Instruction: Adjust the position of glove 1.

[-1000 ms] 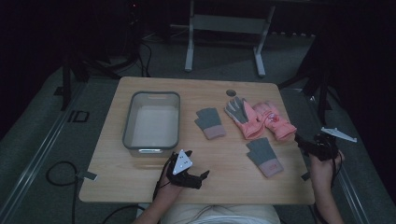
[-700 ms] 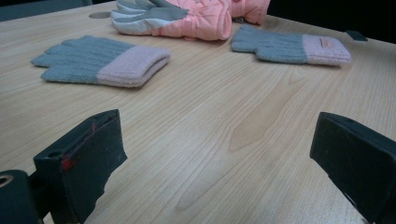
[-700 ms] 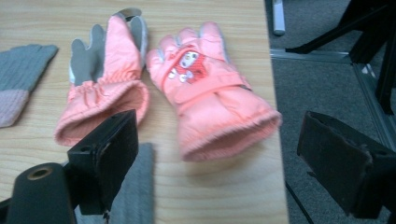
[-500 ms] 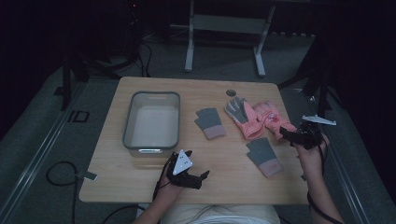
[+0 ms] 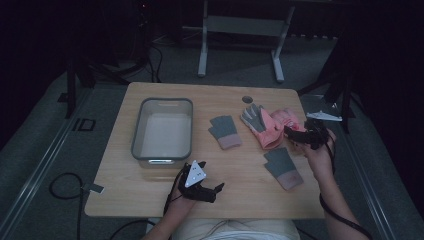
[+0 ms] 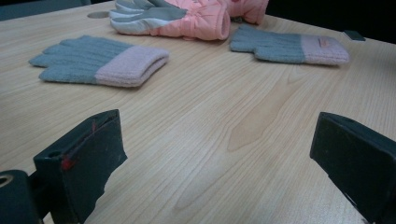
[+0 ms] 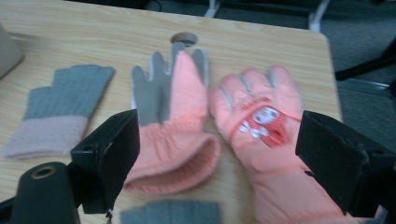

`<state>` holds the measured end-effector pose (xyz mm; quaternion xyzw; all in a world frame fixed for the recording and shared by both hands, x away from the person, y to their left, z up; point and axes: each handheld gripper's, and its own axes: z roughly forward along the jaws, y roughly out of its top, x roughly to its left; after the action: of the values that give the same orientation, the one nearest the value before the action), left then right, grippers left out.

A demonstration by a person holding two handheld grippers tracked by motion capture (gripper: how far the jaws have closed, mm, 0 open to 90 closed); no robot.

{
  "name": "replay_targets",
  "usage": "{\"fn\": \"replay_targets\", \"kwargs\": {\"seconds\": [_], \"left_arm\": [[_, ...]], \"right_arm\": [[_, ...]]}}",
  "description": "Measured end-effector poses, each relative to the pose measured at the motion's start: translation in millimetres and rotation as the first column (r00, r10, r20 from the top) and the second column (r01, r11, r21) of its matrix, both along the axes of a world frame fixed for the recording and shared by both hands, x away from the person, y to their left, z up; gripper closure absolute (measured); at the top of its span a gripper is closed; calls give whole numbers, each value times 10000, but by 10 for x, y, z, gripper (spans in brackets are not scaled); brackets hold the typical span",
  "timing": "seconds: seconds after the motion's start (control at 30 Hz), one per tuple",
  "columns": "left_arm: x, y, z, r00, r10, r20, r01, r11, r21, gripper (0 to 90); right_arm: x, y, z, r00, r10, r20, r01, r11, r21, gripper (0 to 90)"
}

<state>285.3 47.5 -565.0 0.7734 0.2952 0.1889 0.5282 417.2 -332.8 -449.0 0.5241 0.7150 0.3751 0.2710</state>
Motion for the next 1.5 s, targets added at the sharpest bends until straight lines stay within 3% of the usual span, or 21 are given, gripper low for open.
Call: {"fn": "replay_targets", "kwargs": {"seconds": [0.27, 0.53, 0.63, 0.83, 1.03, 1.3, 1.5], "left_arm": [[3, 11, -1, 10000, -94, -22, 93, 9999, -123, 23], [3, 7, 0, 10000, -90, -10, 90, 9999, -64, 23], [3, 6, -1, 10000, -90, -13, 90, 9999, -66, 23], [3, 8, 0, 9999, -119, -15, 119, 9999, -69, 23], [1, 11, 0, 9999, -124, -7, 123, 9999, -75, 23], [0, 16, 0, 9999, -152, -7, 152, 9998, -120, 23], [-2, 12, -1, 9999, -145, -15, 145, 9998, -125, 23]], "right_arm": [[130, 297, 21, 9969, 781, 56, -781, 9969, 18, 226], [237, 644, 18, 9868, 1619, 75, -1618, 9868, -105, 287], [271, 774, -1, 9805, 1966, 49, -1964, 9802, -259, 315], [363, 1035, -61, 9677, 2513, -207, -2516, 9678, -113, 328], [449, 1306, -128, 9490, 3122, -447, -3123, 9500, 50, 336], [599, 1657, -361, 9224, 3741, -964, -3787, 9248, -352, 408], [753, 1796, -596, 9135, 3754, -1567, -3880, 9198, -581, 435]]}}
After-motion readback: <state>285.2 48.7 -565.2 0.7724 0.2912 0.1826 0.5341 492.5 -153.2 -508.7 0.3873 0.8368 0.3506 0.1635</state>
